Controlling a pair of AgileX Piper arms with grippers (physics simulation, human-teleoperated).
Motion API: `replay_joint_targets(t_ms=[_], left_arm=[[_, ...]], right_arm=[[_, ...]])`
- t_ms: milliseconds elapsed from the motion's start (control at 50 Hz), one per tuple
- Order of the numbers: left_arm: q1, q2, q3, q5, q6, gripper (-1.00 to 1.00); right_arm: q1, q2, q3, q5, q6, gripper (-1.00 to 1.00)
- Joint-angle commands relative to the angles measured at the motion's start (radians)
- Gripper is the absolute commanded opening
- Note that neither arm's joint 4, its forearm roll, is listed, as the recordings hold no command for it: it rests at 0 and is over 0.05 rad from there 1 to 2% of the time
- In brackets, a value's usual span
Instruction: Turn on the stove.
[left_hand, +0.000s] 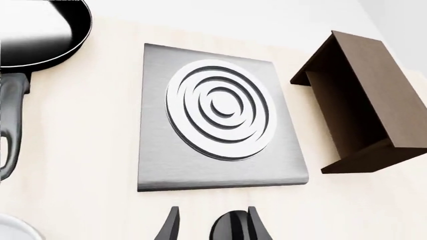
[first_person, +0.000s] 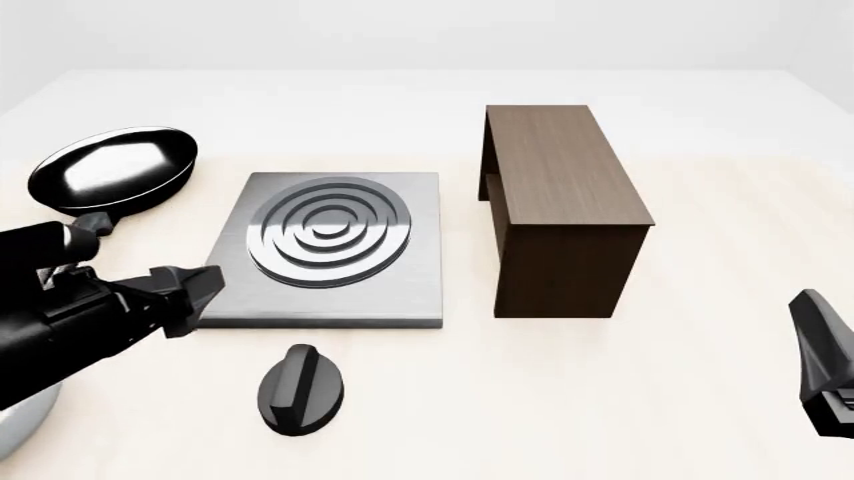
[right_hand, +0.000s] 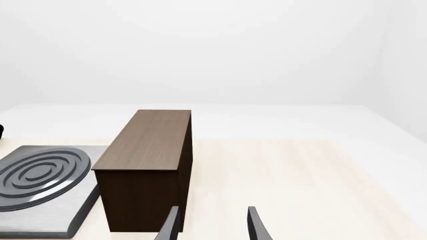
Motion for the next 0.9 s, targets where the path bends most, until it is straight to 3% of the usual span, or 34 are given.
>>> replay_joint_targets(t_ms=[20,620,900], left_arm=[[-0.017,0.025,0.062,-0.054,-0.033,1.00],[-0.001,0.049,0.182,-0.141,-0.053,1.00],[-0.004,0.146,0.241,-0.264,-0.094,1.00]], right_arm=[[0.000,0.000,0.000,0.000,0.000,1.00],[0.000,0.000,0.000,0.000,0.000,1.00],[0.000,0.000,0.000,0.000,0.000,1.00]])
